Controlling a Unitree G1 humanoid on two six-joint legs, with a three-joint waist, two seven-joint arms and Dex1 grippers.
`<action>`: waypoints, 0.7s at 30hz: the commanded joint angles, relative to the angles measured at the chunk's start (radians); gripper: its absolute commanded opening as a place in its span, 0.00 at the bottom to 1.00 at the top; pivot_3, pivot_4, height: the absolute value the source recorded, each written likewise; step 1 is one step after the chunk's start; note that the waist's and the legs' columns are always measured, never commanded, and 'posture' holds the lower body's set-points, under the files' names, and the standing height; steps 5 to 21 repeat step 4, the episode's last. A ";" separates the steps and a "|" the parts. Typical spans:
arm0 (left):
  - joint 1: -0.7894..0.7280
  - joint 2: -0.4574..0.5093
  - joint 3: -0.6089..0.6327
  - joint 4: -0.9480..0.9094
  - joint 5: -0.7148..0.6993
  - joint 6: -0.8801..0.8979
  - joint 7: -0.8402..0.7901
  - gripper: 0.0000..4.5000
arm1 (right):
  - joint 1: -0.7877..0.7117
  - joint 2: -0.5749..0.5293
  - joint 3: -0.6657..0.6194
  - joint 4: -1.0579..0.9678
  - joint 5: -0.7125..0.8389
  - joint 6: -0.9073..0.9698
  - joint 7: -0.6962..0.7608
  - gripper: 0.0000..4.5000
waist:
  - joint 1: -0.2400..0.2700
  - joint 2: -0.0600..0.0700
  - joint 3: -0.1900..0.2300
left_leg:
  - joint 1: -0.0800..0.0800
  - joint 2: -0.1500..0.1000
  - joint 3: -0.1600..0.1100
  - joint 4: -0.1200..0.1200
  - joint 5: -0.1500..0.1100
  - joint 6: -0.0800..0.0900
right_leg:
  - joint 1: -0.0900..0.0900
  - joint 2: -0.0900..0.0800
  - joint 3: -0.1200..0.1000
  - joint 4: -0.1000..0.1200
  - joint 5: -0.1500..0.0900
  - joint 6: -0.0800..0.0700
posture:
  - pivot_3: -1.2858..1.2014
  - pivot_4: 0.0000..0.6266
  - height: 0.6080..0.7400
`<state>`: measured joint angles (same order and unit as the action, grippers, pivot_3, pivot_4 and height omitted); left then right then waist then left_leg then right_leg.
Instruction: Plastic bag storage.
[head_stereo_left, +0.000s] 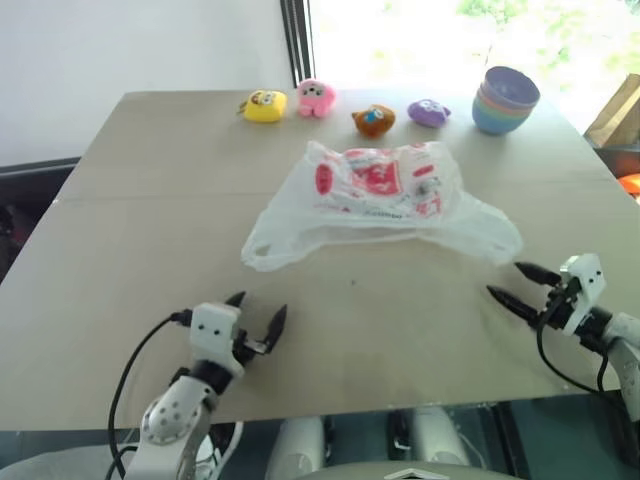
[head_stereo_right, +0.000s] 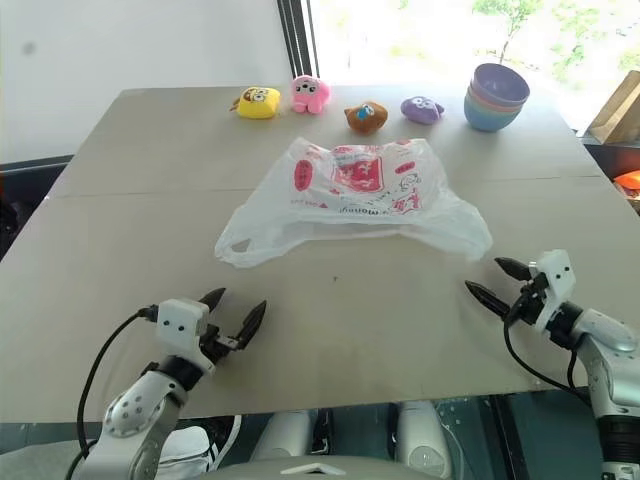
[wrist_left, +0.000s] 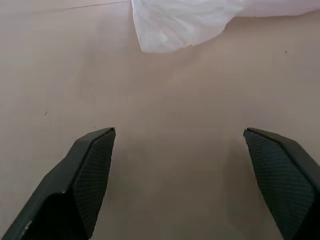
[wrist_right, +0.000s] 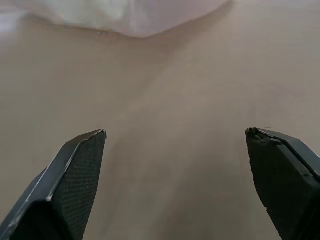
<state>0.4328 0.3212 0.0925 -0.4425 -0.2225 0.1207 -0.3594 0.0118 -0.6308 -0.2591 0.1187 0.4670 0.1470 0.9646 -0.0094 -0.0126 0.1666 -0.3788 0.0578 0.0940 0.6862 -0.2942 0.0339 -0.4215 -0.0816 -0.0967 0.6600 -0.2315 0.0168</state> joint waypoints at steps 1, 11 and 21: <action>0.018 -0.010 -0.013 -0.023 0.020 -0.036 -0.001 0.94 | 0.013 -0.003 -0.008 0.042 -0.026 -0.087 0.040 1.00 | 0.002 0.000 0.000 | 0.000 0.000 0.000 0.000 0.000 0.001 | 0.000 0.000 0.000 0.000 0.001 -0.002 | 0.52 0.24 1.00; 0.010 -0.015 -0.019 -0.011 0.028 -0.041 -0.001 0.94 | 0.013 0.012 -0.007 0.056 -0.023 -0.110 0.049 1.00 | 0.004 0.000 0.000 | -0.001 0.000 0.000 0.000 -0.001 0.002 | 0.000 0.000 0.000 -0.002 0.001 -0.002 | 0.52 0.24 1.00; 0.010 -0.015 -0.019 -0.011 0.028 -0.041 -0.001 0.94 | 0.013 0.012 -0.007 0.056 -0.023 -0.110 0.049 1.00 | 0.004 0.000 0.000 | -0.001 0.000 0.000 0.000 -0.001 0.002 | 0.000 0.000 0.000 -0.002 0.001 -0.002 | 0.52 0.24 1.00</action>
